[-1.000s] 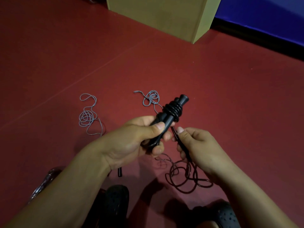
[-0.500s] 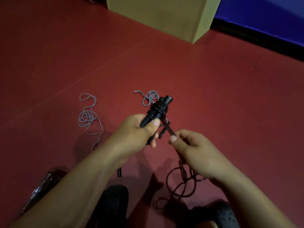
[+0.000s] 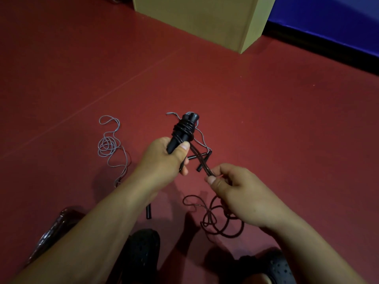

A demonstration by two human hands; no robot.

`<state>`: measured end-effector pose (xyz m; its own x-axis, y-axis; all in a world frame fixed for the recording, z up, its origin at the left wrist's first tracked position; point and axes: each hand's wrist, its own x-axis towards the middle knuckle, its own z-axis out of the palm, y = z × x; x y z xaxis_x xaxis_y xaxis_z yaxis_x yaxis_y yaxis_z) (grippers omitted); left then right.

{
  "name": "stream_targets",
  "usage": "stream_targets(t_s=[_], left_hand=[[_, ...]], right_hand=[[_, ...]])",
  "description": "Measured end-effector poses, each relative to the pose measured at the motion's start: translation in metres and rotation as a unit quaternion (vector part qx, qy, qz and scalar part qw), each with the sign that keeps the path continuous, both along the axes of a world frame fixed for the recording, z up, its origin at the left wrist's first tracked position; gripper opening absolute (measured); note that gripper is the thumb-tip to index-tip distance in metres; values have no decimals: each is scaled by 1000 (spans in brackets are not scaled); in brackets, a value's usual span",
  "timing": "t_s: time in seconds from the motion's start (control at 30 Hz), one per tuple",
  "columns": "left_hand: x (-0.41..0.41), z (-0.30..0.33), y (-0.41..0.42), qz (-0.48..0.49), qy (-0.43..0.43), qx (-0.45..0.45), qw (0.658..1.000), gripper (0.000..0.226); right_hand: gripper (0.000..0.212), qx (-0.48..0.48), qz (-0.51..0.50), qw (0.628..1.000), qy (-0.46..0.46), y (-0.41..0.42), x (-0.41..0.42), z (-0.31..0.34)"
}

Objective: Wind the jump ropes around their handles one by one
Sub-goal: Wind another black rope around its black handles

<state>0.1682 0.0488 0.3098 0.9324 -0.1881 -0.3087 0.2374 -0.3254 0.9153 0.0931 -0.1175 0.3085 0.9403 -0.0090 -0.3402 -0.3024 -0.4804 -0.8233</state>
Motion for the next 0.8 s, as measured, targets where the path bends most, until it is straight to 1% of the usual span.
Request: stream_targets(t_s=[0.07,0.2,0.3,0.47,0.57,0.7,0.8], left_hand=[[0,0,-2,-16,-14,17,1000,13],[-1,-6,-2,-50,-6,46,998,11],[-3,-7,0,-74,-19,85,993,8],[-8,-4,-3,-135,-36,118,983,9],[-10,-4,-10,-171,-39,146,974,19],[-11,-2,-15,-210,-30,168,963,23],[-13,-2,-17,-234,-25,182,955,19]], right_hand=[[14,-9,10,1000,-16,0,0,1],[14,2,23,999,-47,4,-3,6],[13,-2,24,997,-74,4,-7,12],[18,-79,29,990,-114,-2,-20,26],[19,-108,34,985,-130,-2,-26,36],[20,-154,27,980,-119,-6,-27,46],[24,-195,35,974,-109,-6,-22,50]])
